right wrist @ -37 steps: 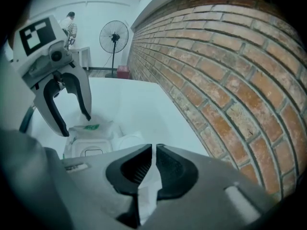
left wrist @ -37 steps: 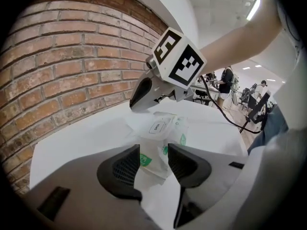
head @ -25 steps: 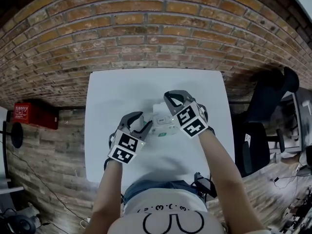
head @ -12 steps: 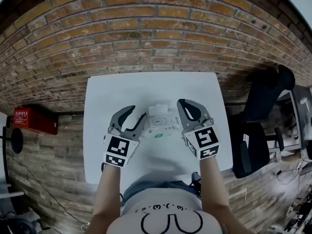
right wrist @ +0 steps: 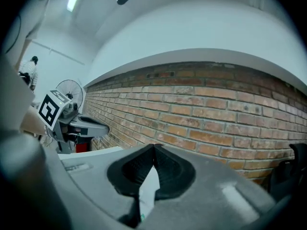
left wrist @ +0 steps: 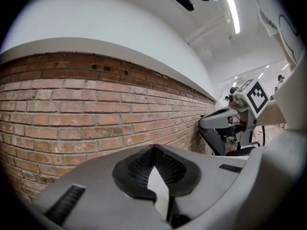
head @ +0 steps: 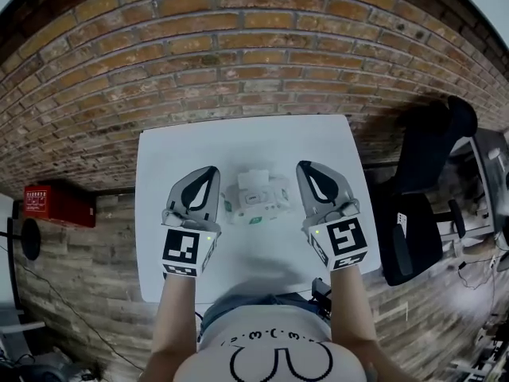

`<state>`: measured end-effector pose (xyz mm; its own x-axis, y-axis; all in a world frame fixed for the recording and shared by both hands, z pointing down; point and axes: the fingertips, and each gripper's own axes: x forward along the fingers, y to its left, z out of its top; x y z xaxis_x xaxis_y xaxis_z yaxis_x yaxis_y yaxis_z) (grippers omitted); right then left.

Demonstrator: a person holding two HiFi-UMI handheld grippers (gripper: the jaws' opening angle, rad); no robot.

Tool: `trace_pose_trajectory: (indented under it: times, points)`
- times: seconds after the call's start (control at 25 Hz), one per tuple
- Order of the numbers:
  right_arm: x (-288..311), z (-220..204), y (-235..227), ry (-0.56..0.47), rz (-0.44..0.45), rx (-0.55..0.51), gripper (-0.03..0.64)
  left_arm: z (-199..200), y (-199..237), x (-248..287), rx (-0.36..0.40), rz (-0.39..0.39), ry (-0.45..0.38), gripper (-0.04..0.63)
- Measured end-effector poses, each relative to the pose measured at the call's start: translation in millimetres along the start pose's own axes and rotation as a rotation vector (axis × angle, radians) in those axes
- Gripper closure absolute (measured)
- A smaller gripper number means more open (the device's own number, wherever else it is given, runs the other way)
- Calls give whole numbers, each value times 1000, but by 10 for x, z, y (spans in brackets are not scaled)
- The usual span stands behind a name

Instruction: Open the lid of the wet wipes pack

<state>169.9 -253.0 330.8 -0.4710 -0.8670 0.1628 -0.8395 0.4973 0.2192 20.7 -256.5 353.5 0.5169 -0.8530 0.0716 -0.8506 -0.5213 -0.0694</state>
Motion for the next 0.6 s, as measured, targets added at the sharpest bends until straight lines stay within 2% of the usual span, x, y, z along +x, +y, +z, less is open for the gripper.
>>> trace_pose_trajectory:
  times: [0.24, 0.6]
  points:
    - [-105, 288, -95, -67, -22, -16, 614, 316, 68, -19, -11, 30, -75, 597]
    - [-125, 374, -96, -81, -22, -23, 614, 395, 94, -32, -5, 47, -97, 597]
